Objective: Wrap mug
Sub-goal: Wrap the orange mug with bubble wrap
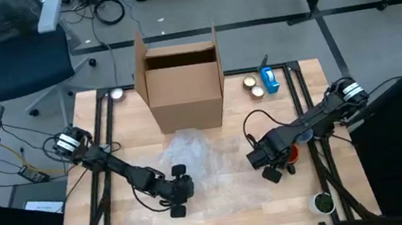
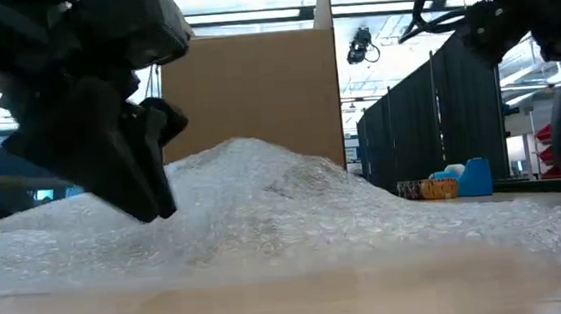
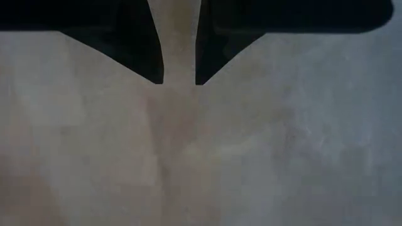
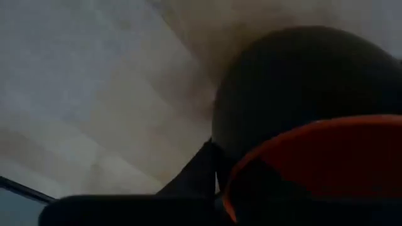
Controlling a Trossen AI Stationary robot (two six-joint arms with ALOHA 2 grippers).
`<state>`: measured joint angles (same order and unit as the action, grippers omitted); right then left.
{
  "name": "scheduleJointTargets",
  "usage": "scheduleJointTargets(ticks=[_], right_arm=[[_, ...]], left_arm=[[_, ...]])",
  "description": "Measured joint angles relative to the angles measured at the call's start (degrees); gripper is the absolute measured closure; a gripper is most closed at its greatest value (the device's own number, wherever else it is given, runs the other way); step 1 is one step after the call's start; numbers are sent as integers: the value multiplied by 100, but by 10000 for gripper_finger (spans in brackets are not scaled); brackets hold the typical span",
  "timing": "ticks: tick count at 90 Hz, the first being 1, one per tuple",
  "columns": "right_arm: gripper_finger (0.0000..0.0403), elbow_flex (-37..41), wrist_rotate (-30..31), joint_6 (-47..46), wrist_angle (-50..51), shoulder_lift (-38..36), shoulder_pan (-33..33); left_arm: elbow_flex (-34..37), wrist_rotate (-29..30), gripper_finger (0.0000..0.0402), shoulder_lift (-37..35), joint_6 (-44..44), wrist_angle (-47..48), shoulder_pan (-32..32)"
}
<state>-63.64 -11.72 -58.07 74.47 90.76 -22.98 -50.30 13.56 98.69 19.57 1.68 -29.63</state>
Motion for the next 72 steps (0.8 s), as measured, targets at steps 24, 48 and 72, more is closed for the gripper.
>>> scheduleJointTargets(ticks=[24,48,72], right_arm=[[402,-626,215,-165,32,-2,-286],[402,-1002,1439,282,-1978,13,-588],[403,-885,1922,1375,-3642,470,-527]], left_arm=[[2,39,324,674,-441,-1266,2],[-43,-102,324,986,-451,-2065,48],[-964,-405,324,166,-565,766,-47]])
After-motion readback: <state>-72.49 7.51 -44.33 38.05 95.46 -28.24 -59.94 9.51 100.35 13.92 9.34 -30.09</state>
